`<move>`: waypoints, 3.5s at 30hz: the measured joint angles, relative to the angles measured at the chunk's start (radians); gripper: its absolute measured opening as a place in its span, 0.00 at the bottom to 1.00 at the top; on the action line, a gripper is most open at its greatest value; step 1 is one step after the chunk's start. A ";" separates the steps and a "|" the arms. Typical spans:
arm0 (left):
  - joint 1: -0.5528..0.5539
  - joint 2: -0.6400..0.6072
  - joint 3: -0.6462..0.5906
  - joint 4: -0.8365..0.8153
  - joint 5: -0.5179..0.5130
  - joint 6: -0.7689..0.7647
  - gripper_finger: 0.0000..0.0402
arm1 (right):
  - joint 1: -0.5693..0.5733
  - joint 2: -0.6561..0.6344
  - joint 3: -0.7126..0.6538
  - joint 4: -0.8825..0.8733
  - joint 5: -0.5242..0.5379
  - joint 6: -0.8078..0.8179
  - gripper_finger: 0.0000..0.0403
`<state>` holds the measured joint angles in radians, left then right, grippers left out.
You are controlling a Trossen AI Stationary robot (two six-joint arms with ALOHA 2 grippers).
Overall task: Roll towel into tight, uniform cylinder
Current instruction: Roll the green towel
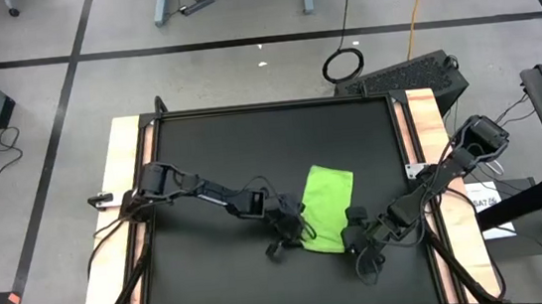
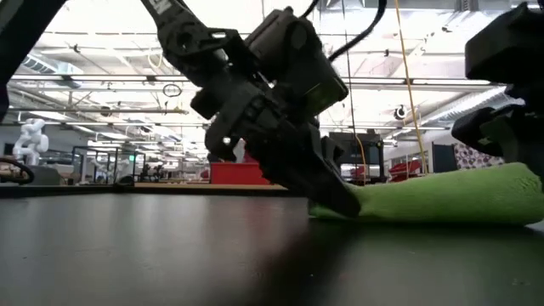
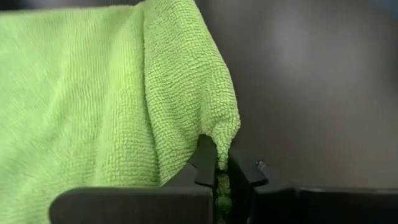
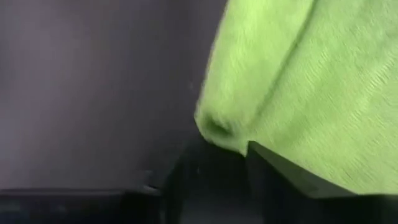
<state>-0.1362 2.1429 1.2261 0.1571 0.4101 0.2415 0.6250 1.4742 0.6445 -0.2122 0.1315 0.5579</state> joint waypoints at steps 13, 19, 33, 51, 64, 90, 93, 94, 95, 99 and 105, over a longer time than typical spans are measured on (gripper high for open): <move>0.086 0.002 -0.002 0.010 0.261 -0.186 0.03 | 0.135 0.000 0.000 -0.020 0.260 -0.198 0.50; 0.107 0.001 0.007 0.017 0.324 -0.236 0.03 | 0.184 0.000 0.002 0.043 0.404 -0.284 0.50; 0.122 -0.001 0.008 0.025 0.383 -0.233 0.03 | 0.222 0.127 0.006 0.198 0.545 -0.306 0.50; 0.142 -0.003 0.010 -0.020 0.315 -0.247 0.03 | 0.224 0.352 0.170 -0.012 0.675 -0.153 0.49; 0.129 -0.003 0.010 0.002 0.106 -0.169 0.35 | 0.214 0.354 0.169 -0.066 0.606 0.096 0.10; -0.047 -0.179 0.010 -0.278 -0.224 0.204 0.58 | 0.208 0.280 0.165 -0.184 0.456 -0.111 0.01; -0.135 -0.178 0.010 -0.254 -0.422 0.343 0.58 | 0.185 0.269 0.165 -0.178 0.424 -0.144 0.01; -0.159 -0.171 0.010 -0.229 -0.480 0.391 0.58 | 0.178 0.268 0.164 -0.169 0.414 -0.155 0.01; -0.180 -0.162 0.010 -0.197 -0.528 0.427 0.58 | 0.172 0.263 0.164 -0.161 0.408 -0.169 0.01; -0.214 -0.131 0.009 -0.102 -0.626 0.501 0.58 | 0.158 0.242 0.163 -0.150 0.376 -0.196 0.00; -0.161 -0.067 0.008 -0.073 -0.624 0.532 0.58 | 0.152 0.234 0.161 -0.128 0.342 -0.215 0.00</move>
<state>-0.2969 2.0759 1.2343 0.0846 -0.2135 0.7734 0.7769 1.7082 0.8059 -0.3404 0.4733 0.3428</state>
